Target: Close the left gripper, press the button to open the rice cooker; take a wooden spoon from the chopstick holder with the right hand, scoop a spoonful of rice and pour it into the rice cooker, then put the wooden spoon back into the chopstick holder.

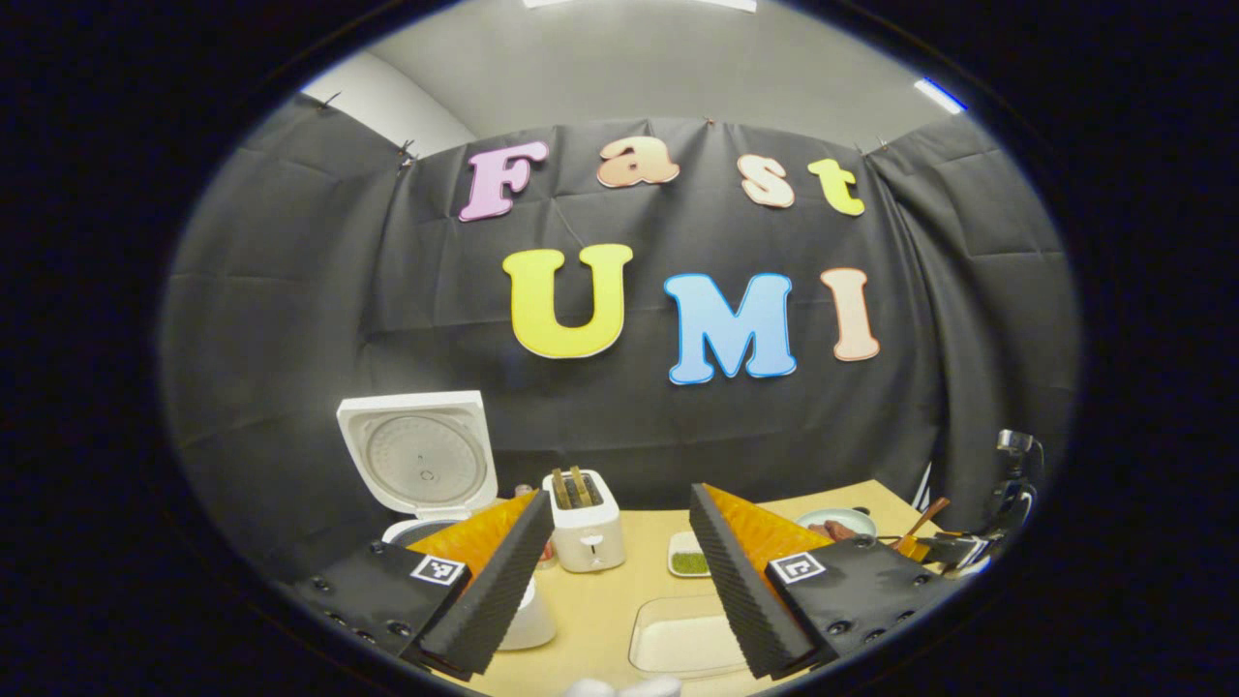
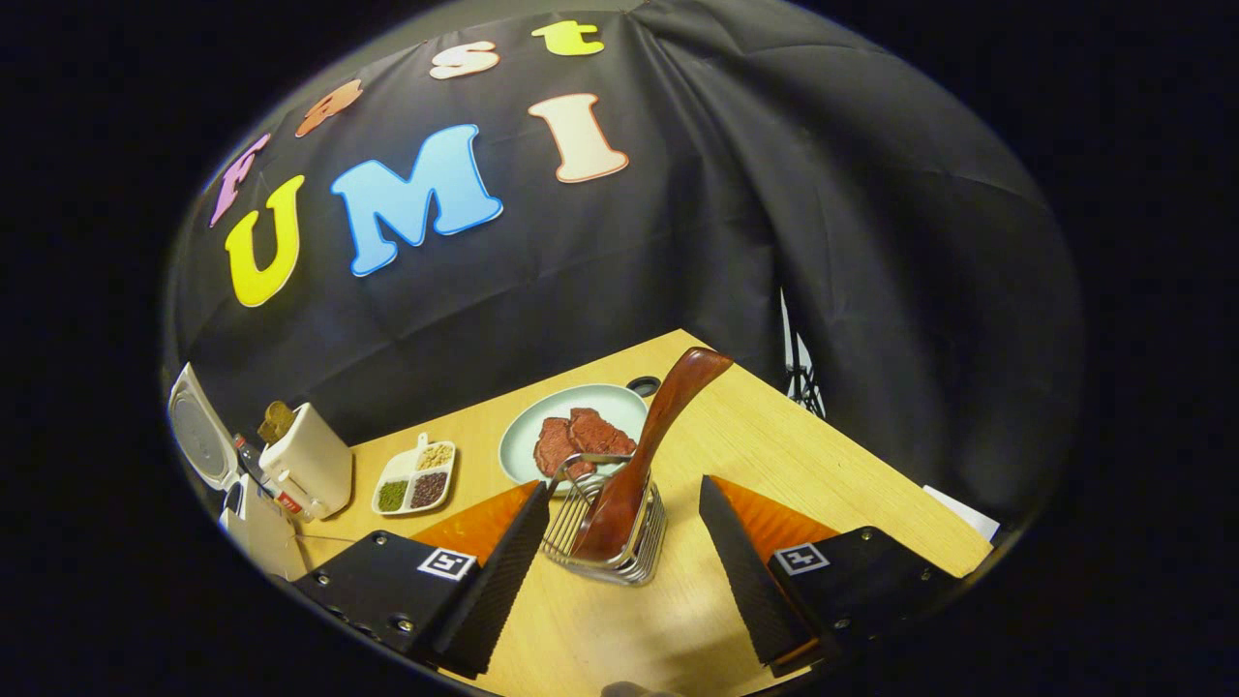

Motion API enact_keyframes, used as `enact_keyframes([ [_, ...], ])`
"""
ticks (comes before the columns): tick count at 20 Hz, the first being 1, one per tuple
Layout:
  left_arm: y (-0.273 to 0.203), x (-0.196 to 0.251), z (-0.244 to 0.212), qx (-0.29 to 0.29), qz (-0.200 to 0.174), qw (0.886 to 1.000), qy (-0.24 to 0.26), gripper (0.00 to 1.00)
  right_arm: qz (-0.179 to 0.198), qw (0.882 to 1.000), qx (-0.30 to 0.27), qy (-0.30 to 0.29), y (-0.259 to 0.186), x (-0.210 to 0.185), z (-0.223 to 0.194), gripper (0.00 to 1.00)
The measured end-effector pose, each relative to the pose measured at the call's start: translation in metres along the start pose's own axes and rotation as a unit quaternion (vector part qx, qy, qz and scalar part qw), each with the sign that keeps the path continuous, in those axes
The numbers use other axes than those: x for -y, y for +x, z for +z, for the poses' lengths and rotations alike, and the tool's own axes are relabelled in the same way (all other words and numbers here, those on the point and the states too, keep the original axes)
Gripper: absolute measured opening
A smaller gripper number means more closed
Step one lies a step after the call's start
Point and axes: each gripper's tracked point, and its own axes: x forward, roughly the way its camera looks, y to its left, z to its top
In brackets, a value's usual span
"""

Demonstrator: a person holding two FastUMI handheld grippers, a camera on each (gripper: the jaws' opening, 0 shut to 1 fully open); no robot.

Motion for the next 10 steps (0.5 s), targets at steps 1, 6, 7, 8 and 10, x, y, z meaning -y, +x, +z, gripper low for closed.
enact_keyframes([
  [1, 0.003, 0.006, -0.005, -0.007, 0.0, 1.0, -0.002, 0.96, 0.002, 1.0, 0.002, 0.002, 0.016, 0.002, 0.003, 0.96],
  [6, 0.012, 0.022, -0.013, -0.017, 0.014, 1.0, 0.01, 0.96, 0.005, 1.0, -0.007, 0.014, 0.074, 0.005, 0.017, 0.96],
  [7, 0.013, 0.023, -0.013, -0.018, 0.015, 1.0, 0.012, 0.96, 0.006, 1.0, -0.005, 0.018, 0.079, 0.005, 0.018, 0.93],
  [8, 0.015, 0.025, -0.012, -0.016, 0.016, 1.0, 0.014, 0.96, 0.011, 1.0, -0.006, 0.021, 0.083, 0.004, 0.019, 0.96],
  [10, 0.021, 0.024, -0.008, -0.016, 0.017, 1.0, 0.016, 0.96, 0.012, 0.999, -0.012, 0.028, 0.085, 0.006, 0.018, 0.96],
])
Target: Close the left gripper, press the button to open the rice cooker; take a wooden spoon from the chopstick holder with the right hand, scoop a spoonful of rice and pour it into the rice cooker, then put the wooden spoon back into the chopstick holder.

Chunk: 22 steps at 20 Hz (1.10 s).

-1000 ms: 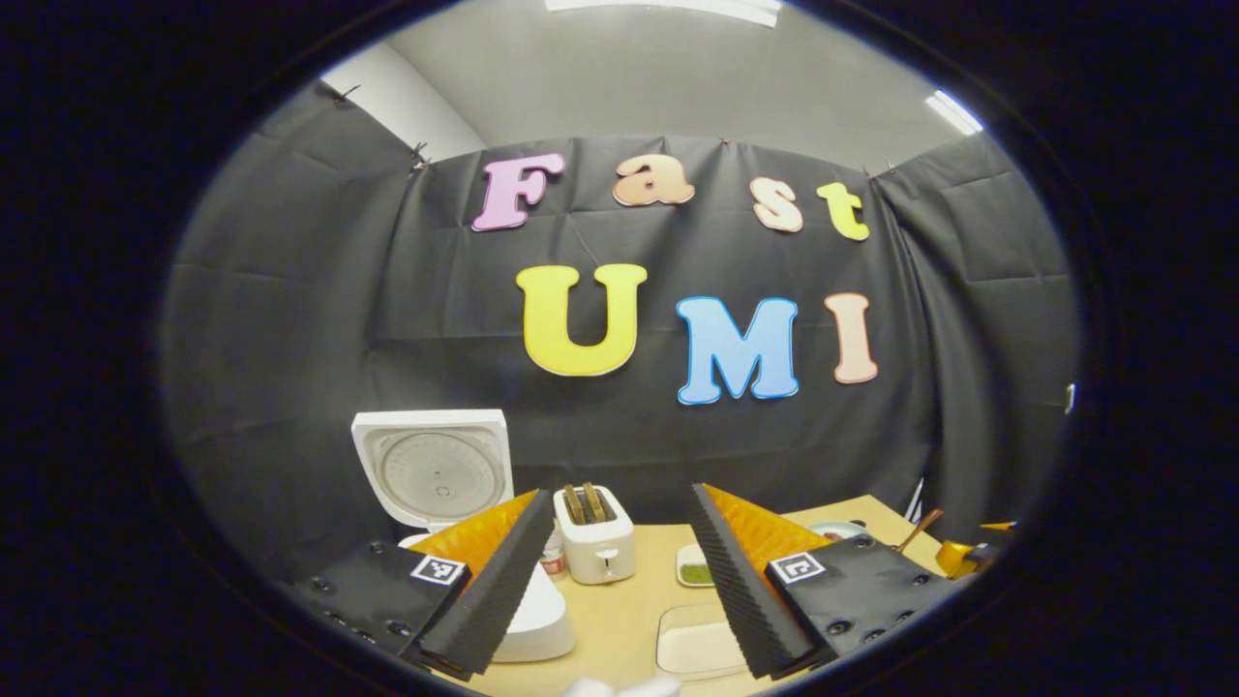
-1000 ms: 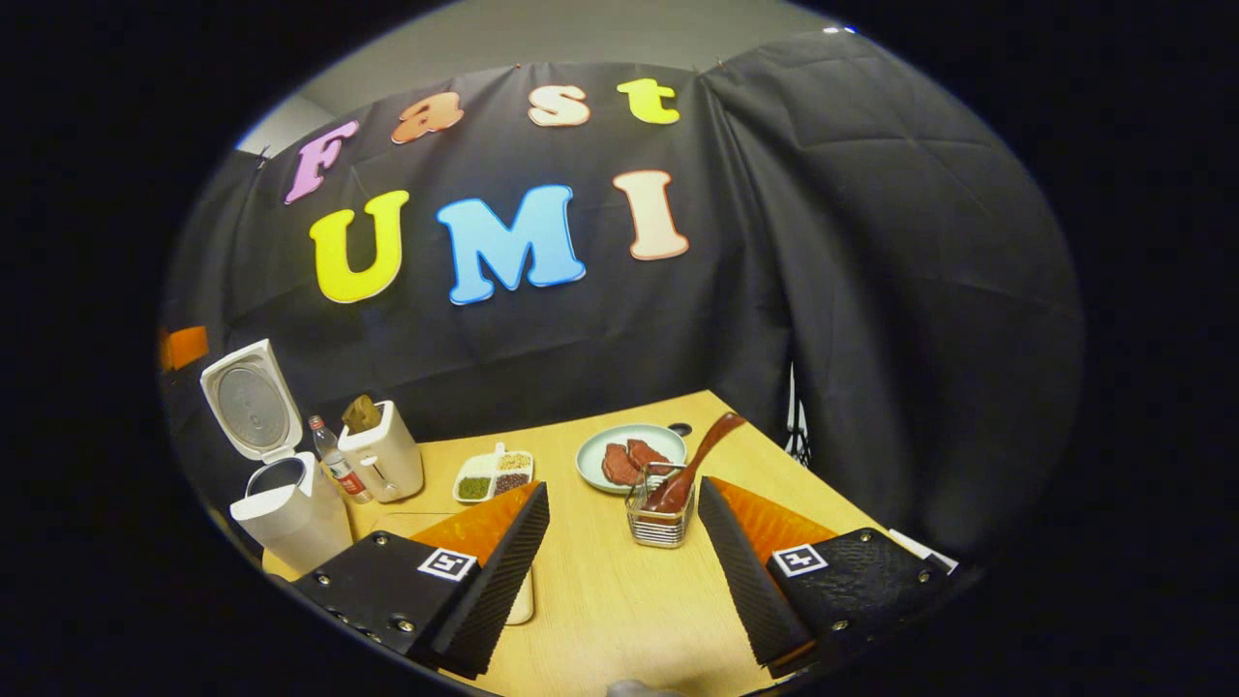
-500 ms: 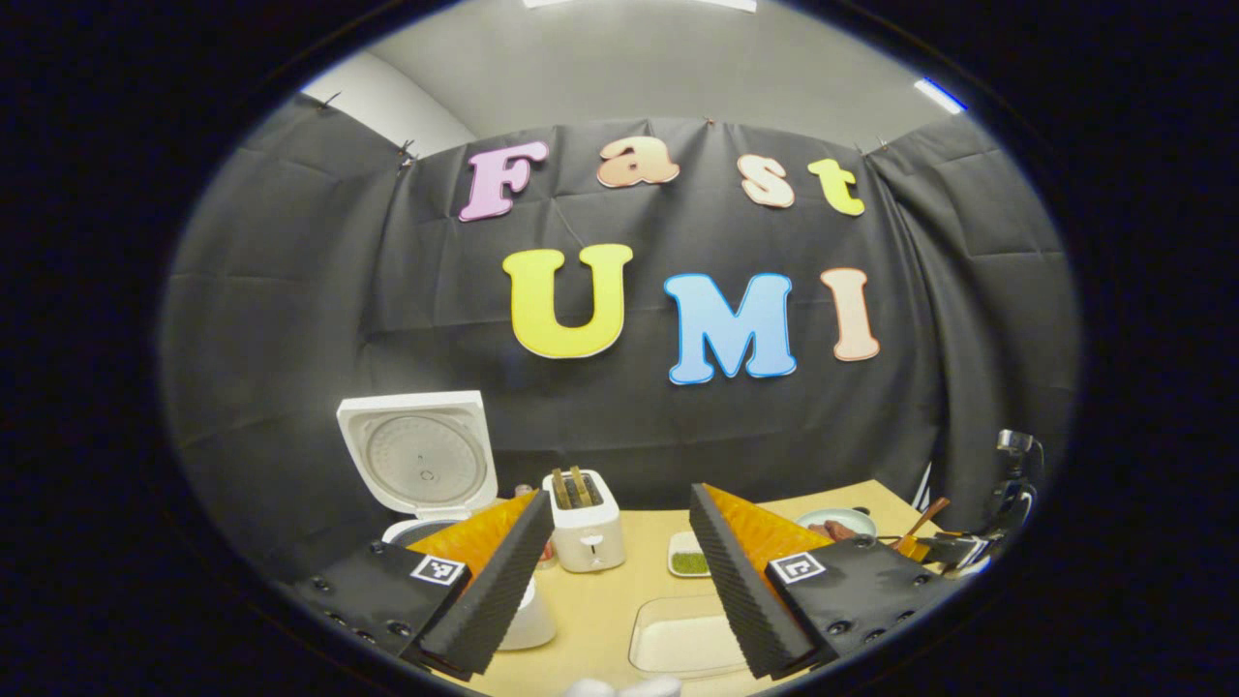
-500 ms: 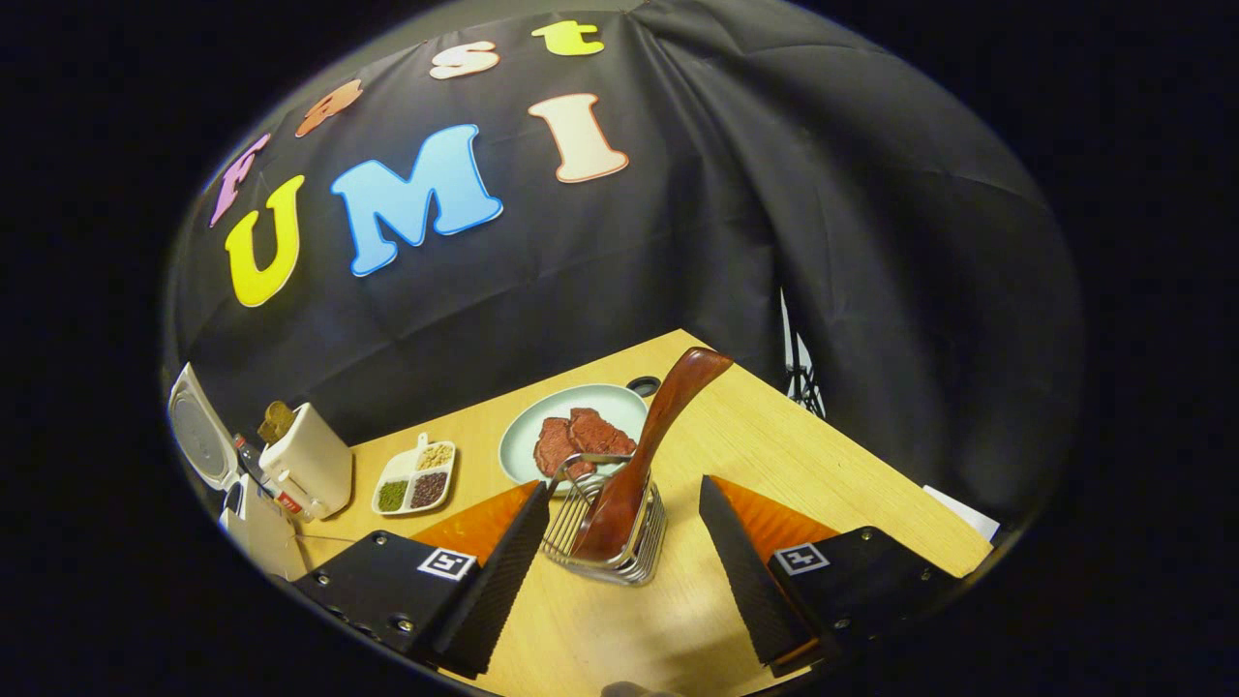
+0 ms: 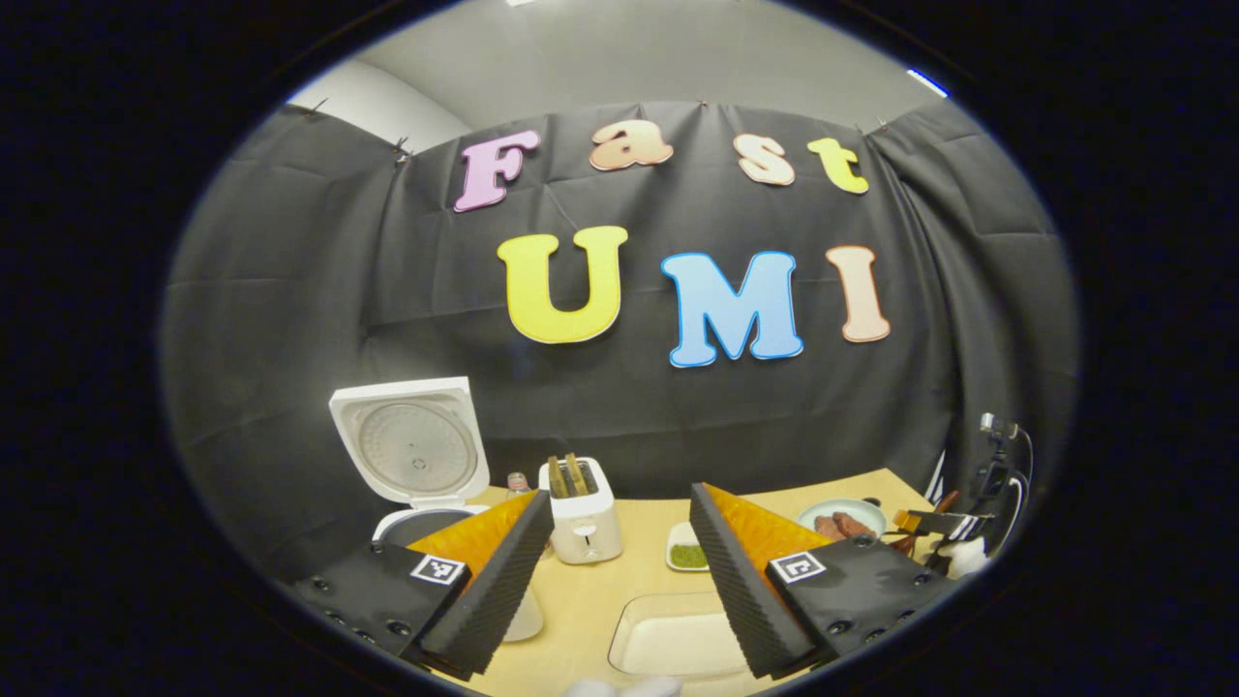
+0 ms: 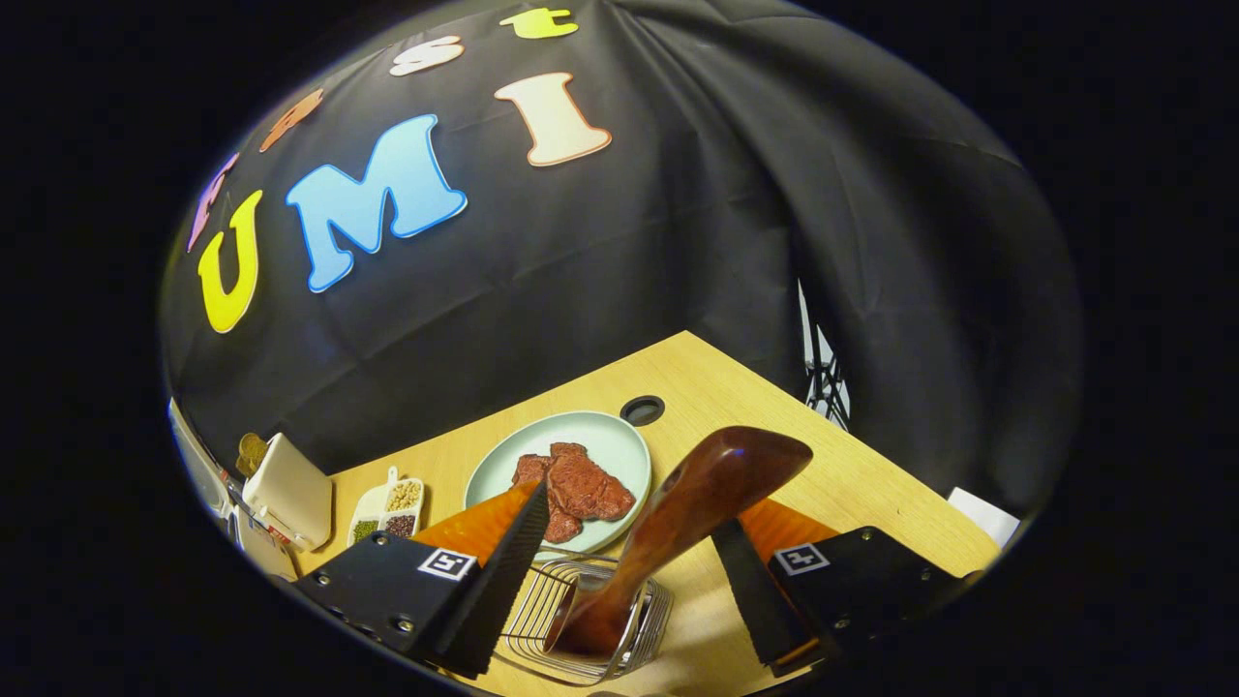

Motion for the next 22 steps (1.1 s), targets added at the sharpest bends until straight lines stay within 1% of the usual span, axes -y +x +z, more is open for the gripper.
enact_keyframes([
  [1, -0.002, 0.0, -0.004, -0.001, -0.001, 1.0, 0.001, 0.96, 0.002, 1.0, -0.002, -0.001, 0.001, 0.001, 0.0, 0.96],
  [2, -0.002, 0.0, -0.003, -0.002, -0.001, 1.0, 0.003, 0.96, 0.003, 1.0, -0.005, 0.002, 0.001, 0.001, 0.0, 0.87],
  [5, 0.003, 0.003, -0.006, -0.003, -0.005, 1.0, 0.005, 0.98, 0.009, 1.0, -0.009, 0.021, 0.001, 0.001, 0.001, 0.31],
  [6, 0.004, 0.003, -0.006, -0.005, -0.004, 1.0, 0.005, 0.99, 0.02, 0.999, -0.015, 0.03, -0.004, -0.004, 0.002, 0.23],
  [7, 0.007, 0.003, -0.005, -0.005, -0.005, 1.0, 0.005, 0.99, 0.015, 0.999, -0.016, 0.031, -0.001, -0.004, 0.002, 0.23],
  [8, 0.008, 0.002, -0.005, -0.005, -0.004, 1.0, 0.004, 0.97, 0.016, 0.999, -0.015, 0.025, -0.002, -0.005, 0.002, 0.17],
  [13, 0.01, -0.011, -0.001, 0.0, 0.001, 1.0, 0.007, 0.97, 0.004, 1.0, -0.001, 0.004, -0.01, -0.012, 0.011, 0.17],
  [16, 0.006, -0.027, 0.004, 0.008, 0.007, 1.0, 0.007, 0.96, 0.005, 0.997, 0.036, -0.067, -0.029, -0.03, 0.042, 0.17],
  [19, 0.002, -0.046, 0.005, 0.013, 0.01, 1.0, 0.008, 0.96, 0.007, 0.992, 0.074, -0.103, -0.059, -0.057, 0.087, 0.17],
  [22, -0.001, -0.07, 0.005, 0.015, 0.017, 1.0, 0.001, 0.96, 0.02, 0.985, 0.109, -0.13, -0.091, -0.095, 0.129, 0.17],
])
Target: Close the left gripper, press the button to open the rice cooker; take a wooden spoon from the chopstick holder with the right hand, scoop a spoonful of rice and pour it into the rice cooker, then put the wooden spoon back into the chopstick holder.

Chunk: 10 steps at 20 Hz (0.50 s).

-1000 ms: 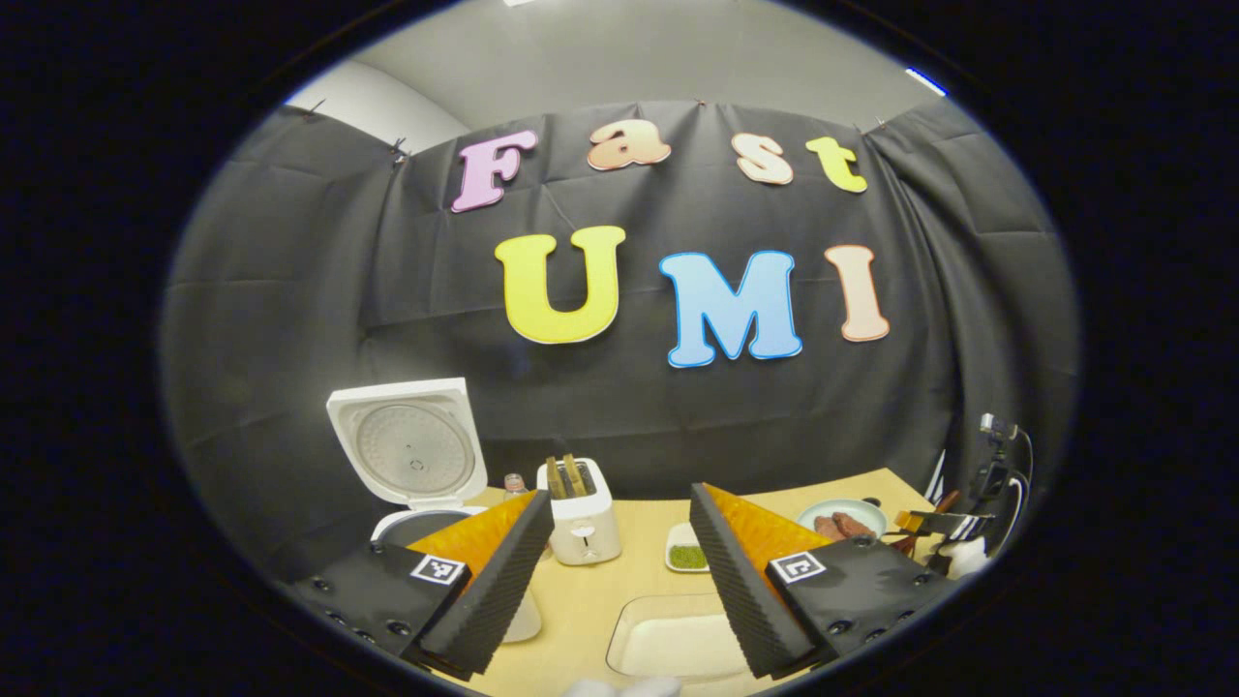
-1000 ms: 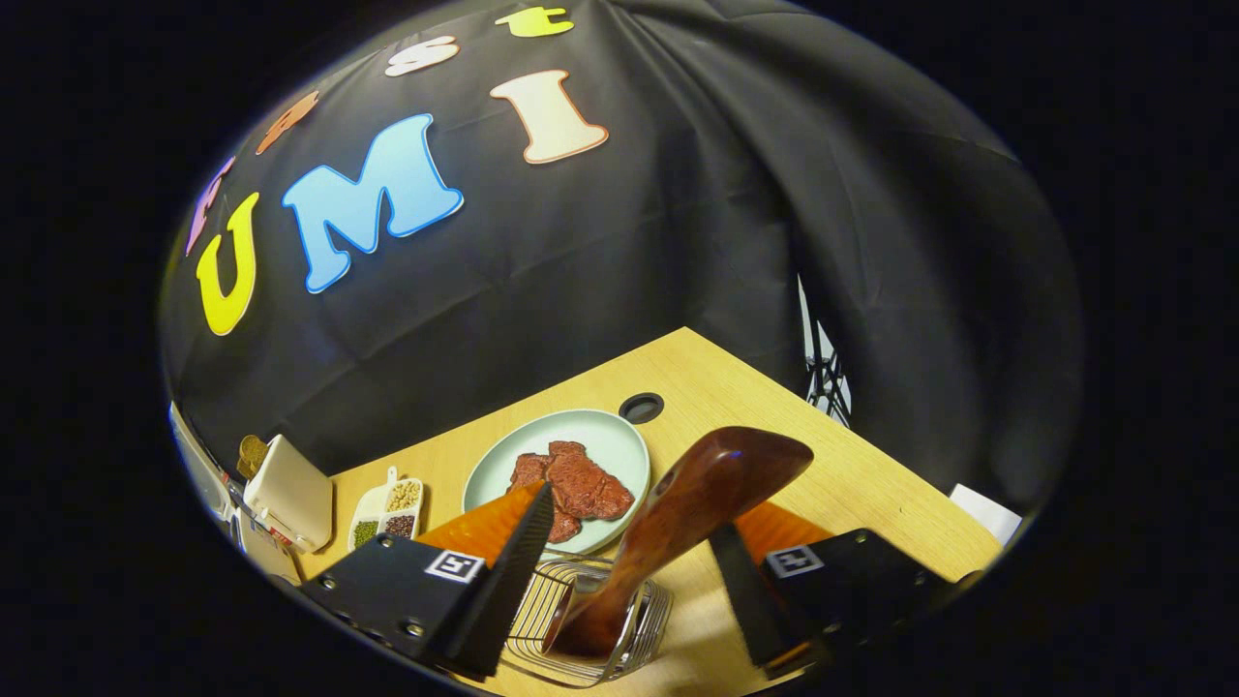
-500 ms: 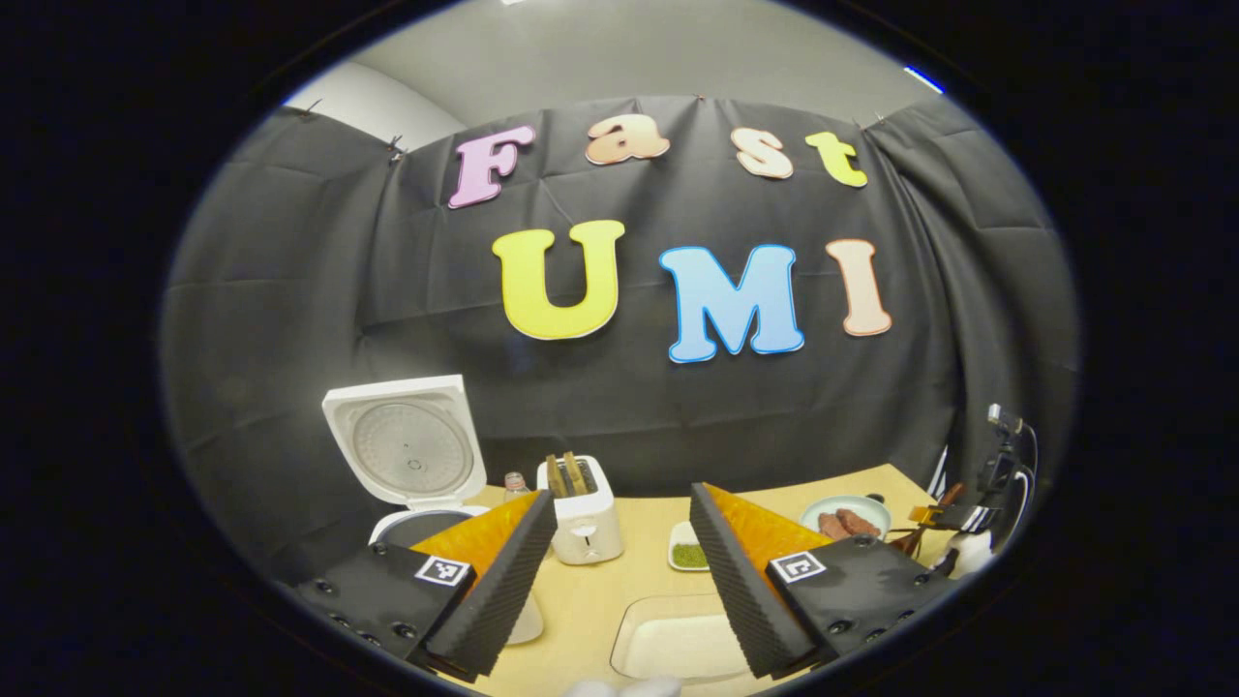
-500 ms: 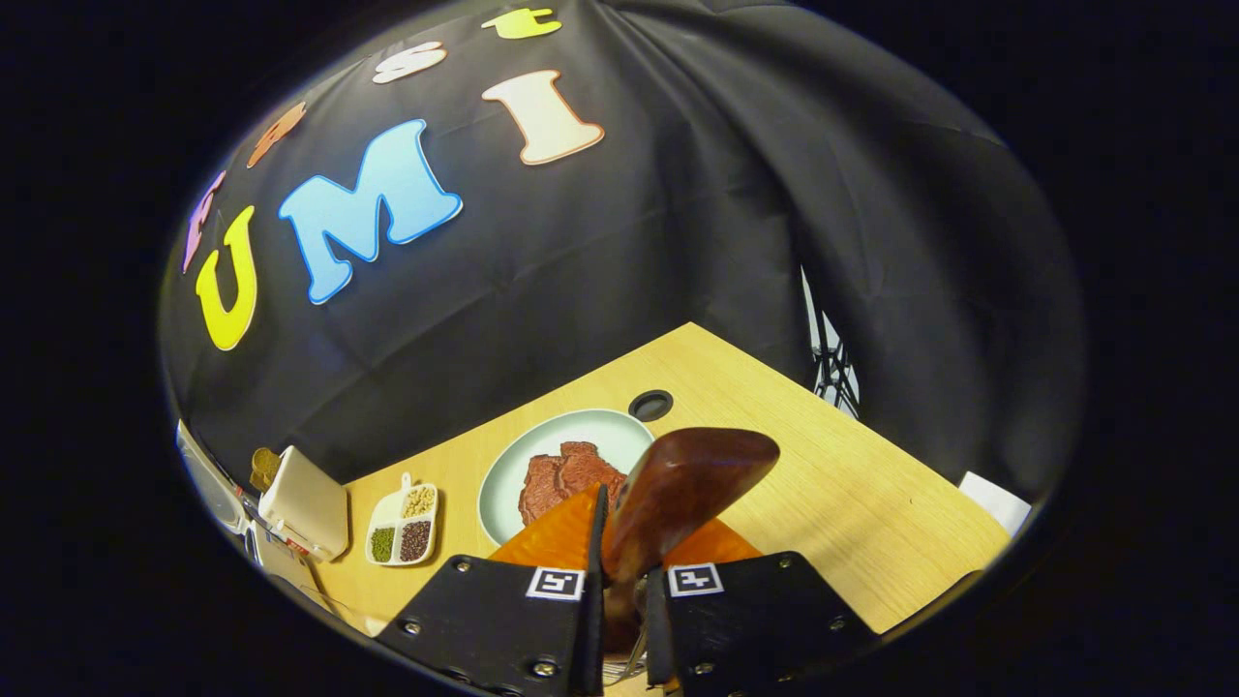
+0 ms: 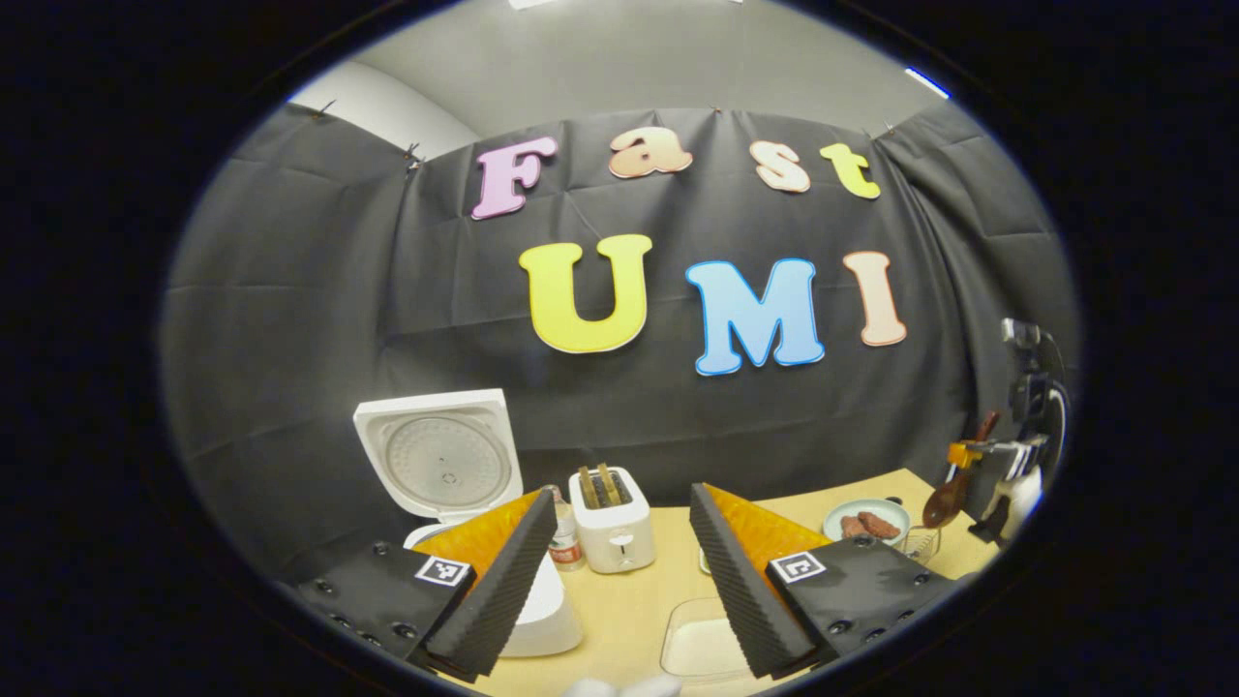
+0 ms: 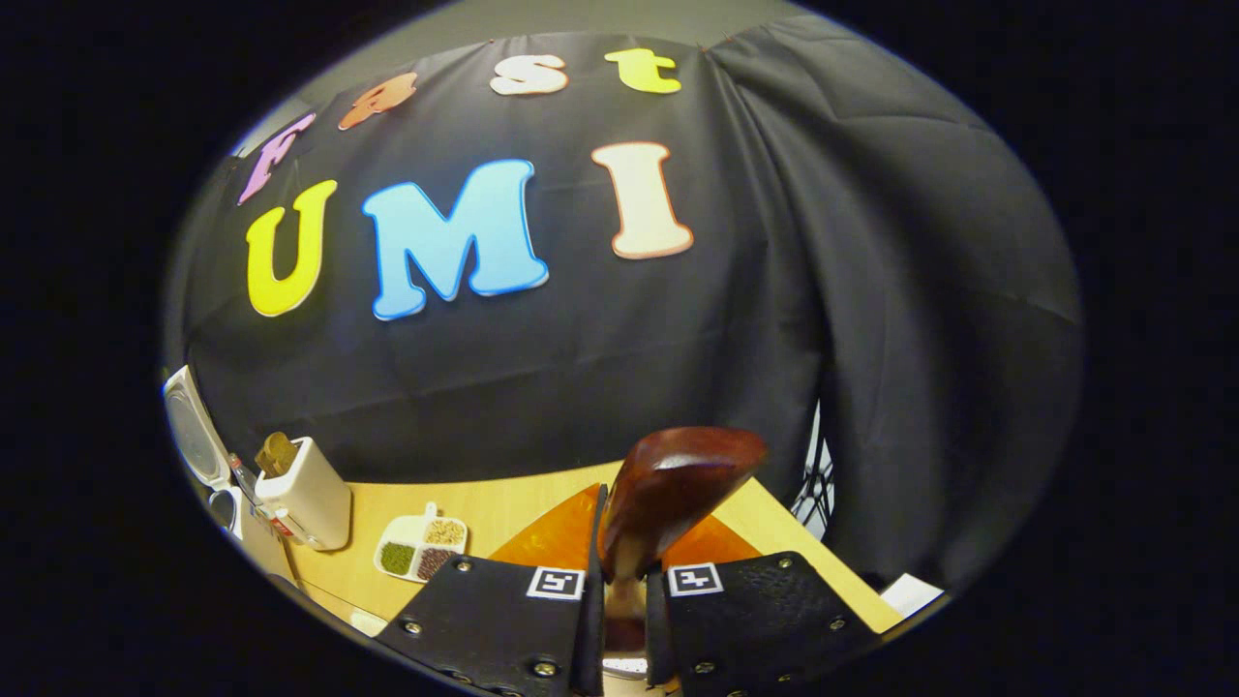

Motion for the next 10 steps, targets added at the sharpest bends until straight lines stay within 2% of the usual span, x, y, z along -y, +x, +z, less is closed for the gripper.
enact_keyframes([
  [3, -0.003, -0.024, 0.0, 0.001, 0.004, 1.0, -0.009, 0.96, 0.015, 0.998, 0.041, -0.05, -0.026, -0.038, 0.051, 0.17],
  [5, -0.005, -0.038, 0.001, 0.006, 0.006, 1.0, -0.012, 0.96, 0.036, 0.996, 0.057, -0.056, -0.045, -0.074, 0.072, 0.17],
  [8, -0.011, -0.054, 0.0, 0.01, 0.004, 1.0, -0.014, 0.96, 0.066, 0.994, 0.069, -0.06, -0.069, -0.128, 0.082, 0.17],
  [10, -0.015, -0.064, -0.001, 0.014, 0.004, 1.0, -0.011, 0.96, 0.092, 0.991, 0.067, -0.065, -0.084, -0.163, 0.074, 0.17],
])
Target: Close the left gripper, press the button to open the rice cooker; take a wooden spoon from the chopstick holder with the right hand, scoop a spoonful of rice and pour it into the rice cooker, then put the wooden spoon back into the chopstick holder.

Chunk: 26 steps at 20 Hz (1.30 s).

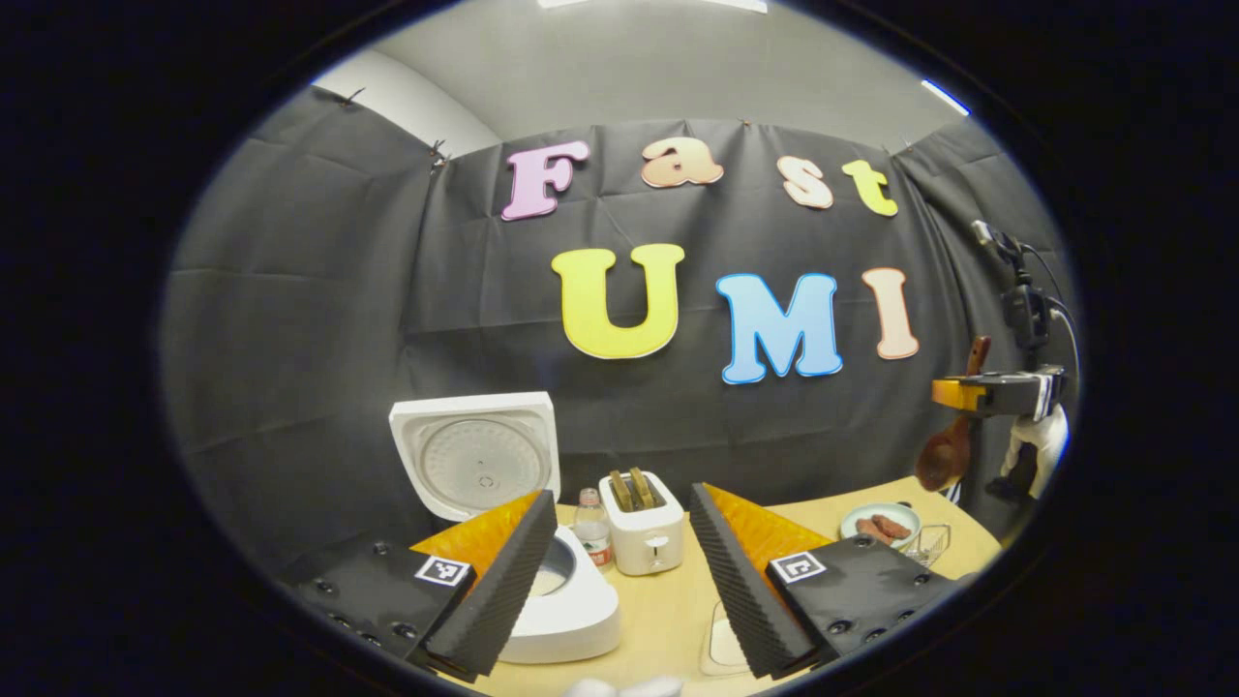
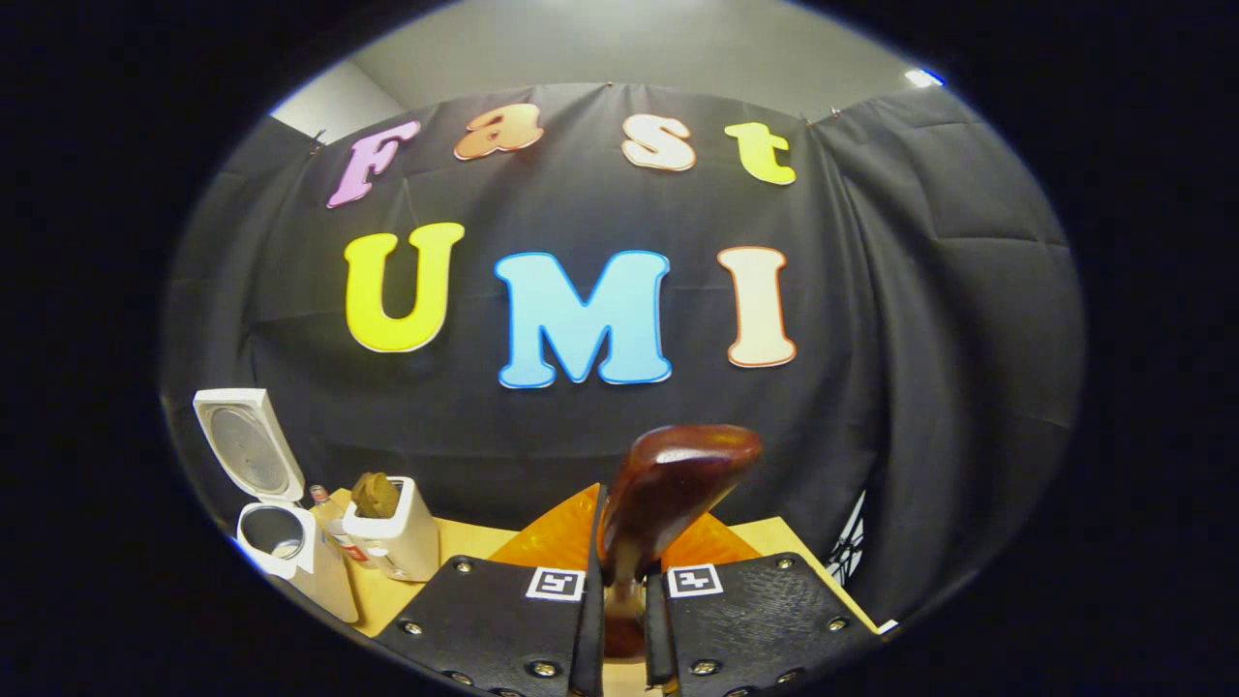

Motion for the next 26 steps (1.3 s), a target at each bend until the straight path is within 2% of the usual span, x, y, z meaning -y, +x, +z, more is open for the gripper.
enact_keyframes([
  [4, -0.009, -0.012, -0.008, 0.004, 0.0, 1.0, 0.005, 0.96, 0.038, 0.999, -0.026, -0.012, -0.013, -0.059, -0.039, 0.17],
  [7, -0.014, -0.018, -0.016, 0.001, -0.001, 1.0, 0.006, 0.96, 0.064, 0.996, -0.06, -0.032, -0.018, -0.098, -0.09, 0.17],
  [12, -0.02, -0.023, -0.018, -0.001, -0.004, 1.0, 0.009, 0.96, 0.089, 0.985, -0.099, -0.113, -0.022, -0.134, -0.171, 0.17],
  [17, -0.028, -0.03, -0.025, -0.001, 0.0, 1.0, 0.017, 0.96, 0.096, 0.967, -0.12, -0.204, -0.025, -0.139, -0.227, 0.17],
  [21, -0.032, -0.036, -0.037, -0.012, 0.004, 1.0, 0.021, 0.96, 0.089, 0.956, -0.13, -0.247, -0.018, -0.136, -0.259, 0.17],
  [23, -0.032, -0.038, -0.037, -0.014, 0.005, 1.0, 0.023, 0.96, 0.087, 0.952, -0.142, -0.256, -0.017, -0.133, -0.273, 0.17],
  [26, -0.032, -0.039, -0.036, -0.013, 0.007, 1.0, 0.026, 0.96, 0.093, 0.955, -0.149, -0.237, -0.015, -0.137, -0.281, 0.17],
])
